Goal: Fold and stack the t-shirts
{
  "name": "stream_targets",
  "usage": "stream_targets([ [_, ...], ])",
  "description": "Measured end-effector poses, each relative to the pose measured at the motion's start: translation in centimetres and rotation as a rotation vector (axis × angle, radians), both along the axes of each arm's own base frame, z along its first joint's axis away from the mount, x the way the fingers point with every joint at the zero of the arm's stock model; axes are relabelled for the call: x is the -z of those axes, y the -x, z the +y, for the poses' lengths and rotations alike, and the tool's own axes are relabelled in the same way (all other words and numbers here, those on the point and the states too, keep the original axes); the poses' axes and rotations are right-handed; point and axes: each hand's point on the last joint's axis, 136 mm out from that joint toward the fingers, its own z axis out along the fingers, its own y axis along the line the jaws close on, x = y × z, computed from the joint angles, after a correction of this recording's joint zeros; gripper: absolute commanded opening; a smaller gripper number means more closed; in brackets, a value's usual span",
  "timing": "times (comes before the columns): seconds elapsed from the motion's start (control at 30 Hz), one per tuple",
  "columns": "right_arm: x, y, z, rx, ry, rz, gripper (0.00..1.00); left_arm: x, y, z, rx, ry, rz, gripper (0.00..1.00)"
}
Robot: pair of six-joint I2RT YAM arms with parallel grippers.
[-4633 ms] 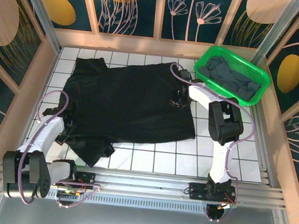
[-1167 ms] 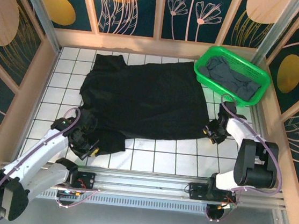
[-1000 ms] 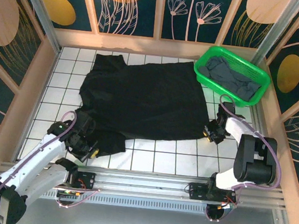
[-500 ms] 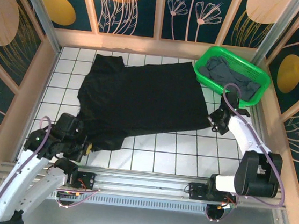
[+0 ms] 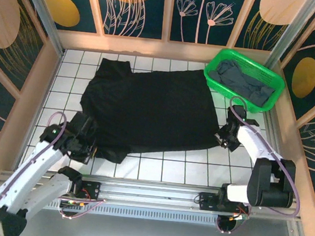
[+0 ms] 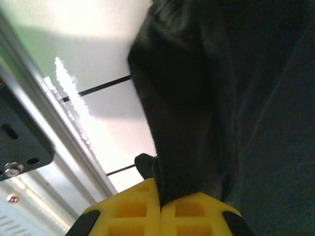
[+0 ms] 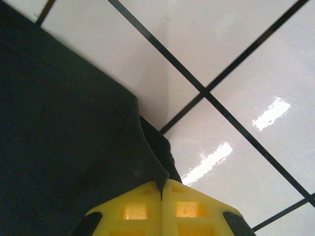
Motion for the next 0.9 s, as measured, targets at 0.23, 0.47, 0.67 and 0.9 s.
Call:
stream_targets([
  [0.23,-2.5,-5.4,0.6,-0.020,-0.015,-0.072,0.00,-3.3,-7.6,-1.5,0.090,-0.071,-0.120,0.00],
  [0.47,-4.3,-10.0,1.8,-0.049,-0.035,-0.123,0.00,-5.2,-13.8,0.3,0.114,-0.169,-0.213,0.00],
  [0.67,-5.0,-14.3,3.4,-0.095,-0.034,-0.159,0.00,-5.7,-18.3,2.1,0.168,-0.269,-0.246,0.00],
  [0.9,-2.7,-17.0,4.5,-0.126,-0.028,-0.121,0.00,-3.3,-21.2,3.9,0.231,-0.366,-0.211,0.00],
])
